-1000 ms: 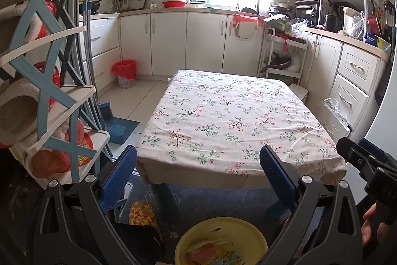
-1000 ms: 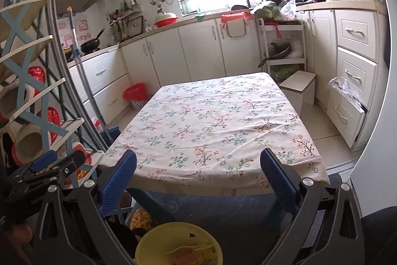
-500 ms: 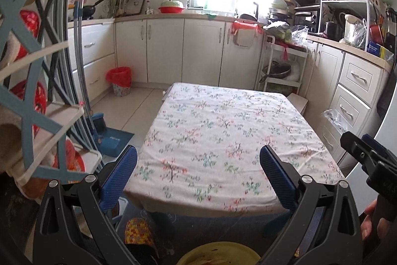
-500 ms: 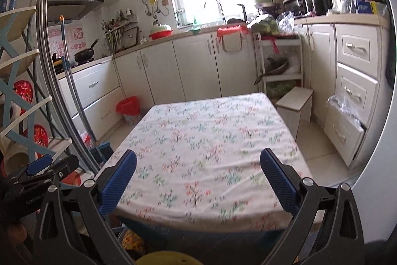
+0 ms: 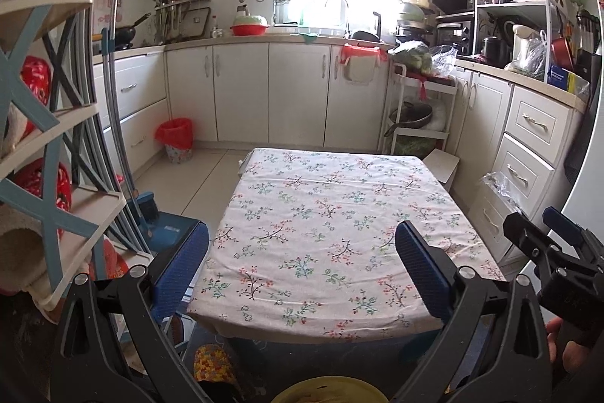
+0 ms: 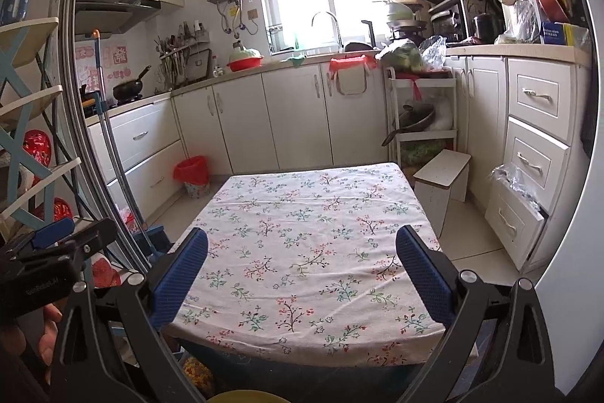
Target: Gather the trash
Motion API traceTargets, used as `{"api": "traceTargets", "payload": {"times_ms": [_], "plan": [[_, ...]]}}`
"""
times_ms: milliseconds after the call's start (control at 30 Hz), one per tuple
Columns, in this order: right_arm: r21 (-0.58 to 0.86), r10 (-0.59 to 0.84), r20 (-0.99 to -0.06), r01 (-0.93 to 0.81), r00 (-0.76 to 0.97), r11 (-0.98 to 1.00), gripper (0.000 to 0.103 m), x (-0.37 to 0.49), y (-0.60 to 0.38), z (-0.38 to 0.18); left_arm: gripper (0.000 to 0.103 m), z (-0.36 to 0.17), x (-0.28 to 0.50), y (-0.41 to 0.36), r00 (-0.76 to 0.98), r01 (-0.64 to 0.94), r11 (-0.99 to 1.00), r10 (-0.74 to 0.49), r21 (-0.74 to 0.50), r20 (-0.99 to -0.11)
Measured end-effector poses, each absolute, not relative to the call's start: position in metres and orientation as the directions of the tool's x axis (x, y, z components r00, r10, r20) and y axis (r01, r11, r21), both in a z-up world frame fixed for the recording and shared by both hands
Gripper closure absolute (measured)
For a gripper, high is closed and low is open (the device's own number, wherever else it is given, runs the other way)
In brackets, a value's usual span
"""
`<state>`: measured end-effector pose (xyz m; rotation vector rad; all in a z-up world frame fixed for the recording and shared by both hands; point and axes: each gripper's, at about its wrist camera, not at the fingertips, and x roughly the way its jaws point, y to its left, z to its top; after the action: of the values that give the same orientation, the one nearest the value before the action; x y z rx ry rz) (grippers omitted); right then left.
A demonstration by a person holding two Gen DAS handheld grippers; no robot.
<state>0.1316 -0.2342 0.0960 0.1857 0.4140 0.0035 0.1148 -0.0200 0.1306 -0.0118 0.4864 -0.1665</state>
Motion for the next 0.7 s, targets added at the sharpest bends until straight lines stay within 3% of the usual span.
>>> {"api": "traceTargets", "payload": {"times_ms": [700], "plan": [[0.154,0.063,-0.387,-0.002,0.92,0.988,0.007,0.129,-0.226,0.119,0.008,0.156,0.105,-0.027,0.884,0.162,0.986,-0.16,-0.033,-0.439]]}}
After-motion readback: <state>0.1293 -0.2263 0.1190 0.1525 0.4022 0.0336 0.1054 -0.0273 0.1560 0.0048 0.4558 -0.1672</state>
